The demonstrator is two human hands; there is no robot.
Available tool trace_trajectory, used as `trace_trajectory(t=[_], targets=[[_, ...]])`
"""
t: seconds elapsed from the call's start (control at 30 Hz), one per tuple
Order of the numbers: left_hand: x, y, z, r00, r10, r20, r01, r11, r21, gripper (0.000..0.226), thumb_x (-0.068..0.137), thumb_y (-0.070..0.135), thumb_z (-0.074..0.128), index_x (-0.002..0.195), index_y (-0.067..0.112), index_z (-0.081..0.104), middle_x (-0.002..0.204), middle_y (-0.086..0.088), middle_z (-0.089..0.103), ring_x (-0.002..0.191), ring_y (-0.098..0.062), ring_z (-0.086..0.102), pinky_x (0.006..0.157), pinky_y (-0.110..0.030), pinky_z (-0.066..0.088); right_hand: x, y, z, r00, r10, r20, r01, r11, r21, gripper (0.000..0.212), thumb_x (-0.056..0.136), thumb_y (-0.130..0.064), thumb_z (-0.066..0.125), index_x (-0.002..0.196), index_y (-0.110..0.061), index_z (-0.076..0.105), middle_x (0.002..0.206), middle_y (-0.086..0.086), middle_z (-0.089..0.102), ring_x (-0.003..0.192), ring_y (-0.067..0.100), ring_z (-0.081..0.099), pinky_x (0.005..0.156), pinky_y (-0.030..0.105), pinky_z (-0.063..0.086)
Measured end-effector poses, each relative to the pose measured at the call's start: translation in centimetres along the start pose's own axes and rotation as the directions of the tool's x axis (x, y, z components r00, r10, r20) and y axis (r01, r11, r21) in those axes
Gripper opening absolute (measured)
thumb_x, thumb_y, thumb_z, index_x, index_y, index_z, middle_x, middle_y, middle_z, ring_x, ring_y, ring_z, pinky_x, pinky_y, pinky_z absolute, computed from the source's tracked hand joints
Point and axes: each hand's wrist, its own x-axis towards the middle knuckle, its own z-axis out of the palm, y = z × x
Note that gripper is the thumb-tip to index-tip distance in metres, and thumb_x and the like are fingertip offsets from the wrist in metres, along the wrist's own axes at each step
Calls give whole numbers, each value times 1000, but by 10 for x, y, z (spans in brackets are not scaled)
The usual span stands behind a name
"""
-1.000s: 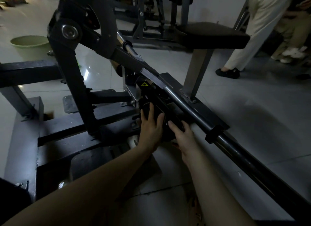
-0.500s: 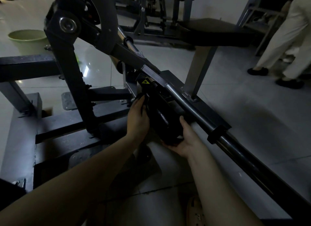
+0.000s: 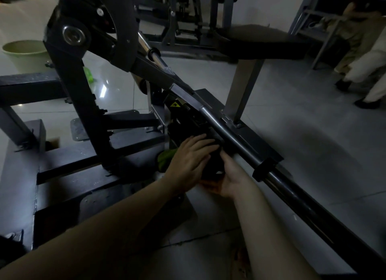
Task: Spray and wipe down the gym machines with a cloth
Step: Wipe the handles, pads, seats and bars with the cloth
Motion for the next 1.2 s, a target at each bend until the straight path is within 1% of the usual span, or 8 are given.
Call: trace_trajectory(t=[0.2,0.4,0.53,0.77,0.87,0.97,1.1,1.2], targets=[[21,-37,-12,963,-261,-68,257,964,-59,58,102,53,25,151,29,46,167,2,27,157,-16,7,127,-42,6,-2,10,1,999,-36,10,36,999,27,39,101,-63,45,110,-28,60,120,18,68,114,42,63,112,61,41],[38,-26,3,746,-659,-93,570,705,-421,53,106,54,35,157,45,26,170,12,-1,157,-26,1,125,-59,13,2,12,-6,999,-40,-14,39,998,-41,35,102,-61,43,101,-29,57,117,16,67,114,41,64,110,62,42],[33,-12,7,685,-728,-32,600,589,-541,64,95,67,31,154,56,9,170,12,-8,156,-34,7,121,-63,23,1,11,-3,998,-57,-27,54,994,-91,35,102,-62,41,100,-31,58,112,13,70,110,38,67,109,60,44],[2,36,16,660,-742,115,613,445,-653,69,107,47,37,160,42,-6,170,-1,-6,153,-35,19,118,-56,34,-10,10,8,995,-85,-42,82,993,-81,47,102,-64,39,108,-25,63,113,16,70,108,36,66,100,55,52],[-9,42,10,660,-742,118,595,419,-686,64,102,45,41,158,48,10,166,-5,24,142,-31,43,113,-53,42,-16,15,6,988,-143,-55,141,989,-32,48,104,-60,41,111,-19,66,105,14,71,99,31,67,90,47,54],[-20,44,-2,652,-750,110,598,419,-684,47,98,32,47,144,41,44,133,1,63,117,-22,65,99,-48,55,-14,33,6,982,-170,-87,172,985,13,59,104,-64,34,131,-19,60,109,13,72,98,30,68,99,49,49],[-37,39,-22,604,-786,130,604,345,-719,31,103,7,50,113,34,61,102,4,70,81,-6,70,64,-21,58,-6,63,4,990,-60,-131,59,998,-10,52,107,-54,32,106,-10,61,95,17,70,85,31,67,76,35,49],[-56,29,-42,591,-763,262,665,277,-694,30,99,-3,53,114,18,69,114,-12,72,85,-15,72,65,-22,56,-8,75,13,998,-56,-28,52,991,-121,21,107,-23,44,102,-14,62,99,11,66,81,22,62,69,29,43]])
